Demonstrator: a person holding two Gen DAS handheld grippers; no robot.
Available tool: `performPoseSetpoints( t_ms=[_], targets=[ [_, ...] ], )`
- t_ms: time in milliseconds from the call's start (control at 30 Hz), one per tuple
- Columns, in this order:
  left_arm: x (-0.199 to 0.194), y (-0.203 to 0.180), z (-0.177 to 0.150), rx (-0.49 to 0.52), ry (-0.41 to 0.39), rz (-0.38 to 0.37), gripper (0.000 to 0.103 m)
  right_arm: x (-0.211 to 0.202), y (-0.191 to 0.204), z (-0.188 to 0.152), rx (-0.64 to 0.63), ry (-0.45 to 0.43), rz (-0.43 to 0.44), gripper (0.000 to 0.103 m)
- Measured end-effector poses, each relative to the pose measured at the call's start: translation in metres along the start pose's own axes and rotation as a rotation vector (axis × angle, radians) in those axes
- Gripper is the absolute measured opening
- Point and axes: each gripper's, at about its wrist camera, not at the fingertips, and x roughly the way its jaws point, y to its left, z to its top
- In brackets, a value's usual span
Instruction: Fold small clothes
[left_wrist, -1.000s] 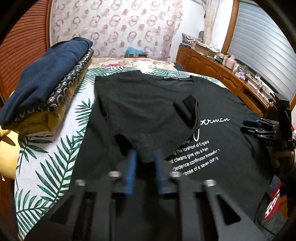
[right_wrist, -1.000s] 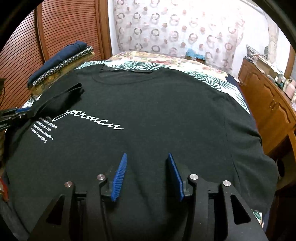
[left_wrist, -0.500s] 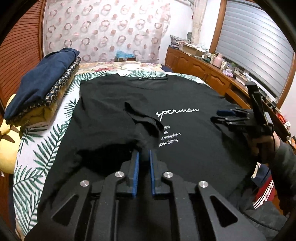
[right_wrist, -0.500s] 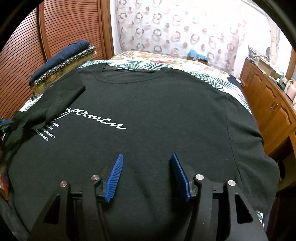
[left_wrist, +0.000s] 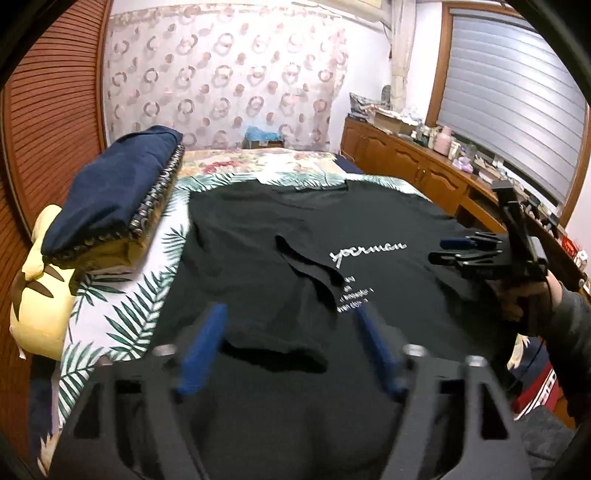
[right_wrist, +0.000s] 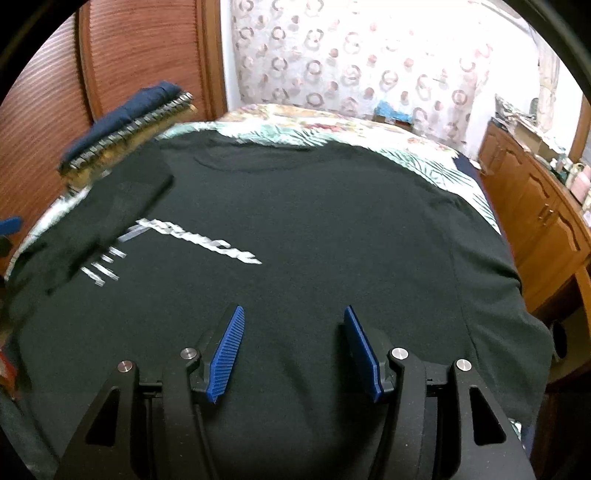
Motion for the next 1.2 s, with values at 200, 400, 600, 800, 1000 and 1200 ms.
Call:
performPoseSetpoints(
  t_ms=[200,400,600,800,1000,1200],
  targets=[
    [-0.003,0.015,0.003,-0.020,-0.041,0.062,0.080,-0.019,0.044,0.029,-0.060,-0.089,0.104,0.058],
    [-0.003,0.028,0.004,-0.040,-0.051,0.102,0.080,0.001,0.091,0.056,-0.157,-0.100,0.185,0.058],
    [-0.006,0.037,0.000,-0.051,-0.061,0.130,0.080,0.043,0.118,0.076,-0.193,-0.048,0.225,0.058],
    [-0.006,0.046,-0.003,-0.070,-0.062,0.136,0.080,0.086,0.129,0.092,-0.230,0.012,0.203,0.049],
    [-0.007,0.049,-0.007,-0.073,-0.055,0.136,0.080,0.103,0.140,0.087,-0.299,0.018,0.125,0.014],
    [-0.008,0.048,-0.008,-0.075,-0.056,0.133,0.080,0.078,0.119,0.081,-0.228,-0.052,0.122,0.005]
  ],
)
